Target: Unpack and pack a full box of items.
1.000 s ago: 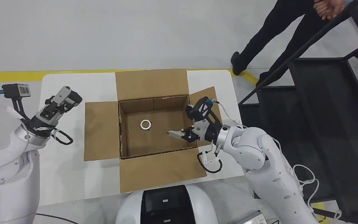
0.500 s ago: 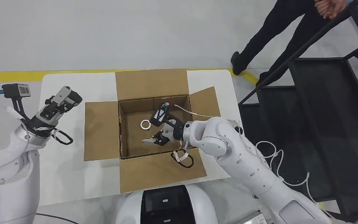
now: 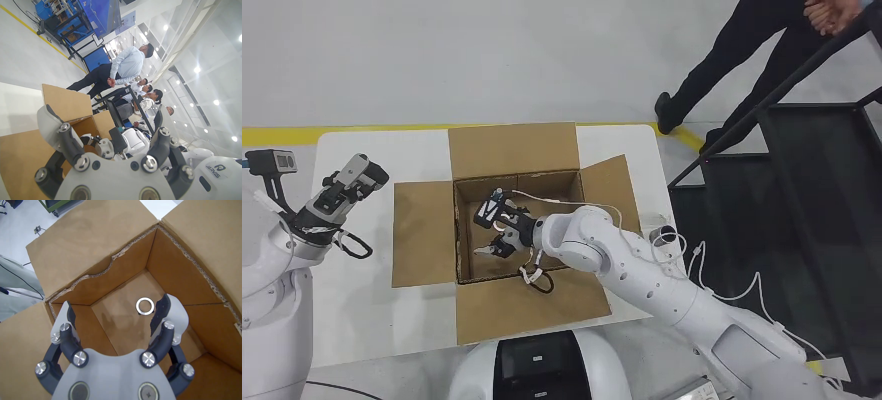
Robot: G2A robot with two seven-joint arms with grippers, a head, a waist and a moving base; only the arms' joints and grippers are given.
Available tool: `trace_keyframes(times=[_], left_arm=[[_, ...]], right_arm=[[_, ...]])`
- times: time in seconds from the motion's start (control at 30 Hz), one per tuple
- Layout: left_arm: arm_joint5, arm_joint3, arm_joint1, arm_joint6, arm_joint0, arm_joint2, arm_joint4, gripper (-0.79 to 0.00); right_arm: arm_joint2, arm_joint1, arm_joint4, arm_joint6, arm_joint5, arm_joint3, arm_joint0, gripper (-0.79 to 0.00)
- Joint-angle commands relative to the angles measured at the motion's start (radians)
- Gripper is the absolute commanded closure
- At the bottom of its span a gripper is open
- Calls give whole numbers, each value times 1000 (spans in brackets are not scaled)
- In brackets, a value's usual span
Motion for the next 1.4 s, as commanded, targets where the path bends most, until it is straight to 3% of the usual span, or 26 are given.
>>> trace_keyframes(times=[0.0, 0.33, 0.43, 0.63, 0.9, 1.07, 1.33, 1.37], left_arm=[[0, 0, 0, 0, 0, 0, 0, -785], [0, 0, 0, 0, 0, 0, 0, -785], [0, 0, 0, 0, 0, 0, 0, -785], [0, 0, 0, 0, 0, 0, 0, -785], [0, 0, 0, 0, 0, 0, 0, -785], [0, 0, 0, 0, 0, 0, 0, -785], [0, 0, 0, 0, 0, 0, 0, -785], [0, 0, 0, 0, 0, 0, 0, -785]], right_arm=[[0, 0, 0, 0, 0, 0, 0, -785], [0, 0, 0, 0, 0, 0, 0, -785], [-4, -5, -34, -57, 43, 15, -13, -785], [-60, -34, -67, -33, 47, 100, 18, -785], [-69, -67, -100, -147, 145, 198, 35, -785], [-84, -97, -81, -141, 175, 261, 64, -779], [-92, -144, 3, -84, 176, 322, 131, -736], [-92, -147, 0, -82, 176, 334, 134, -686]])
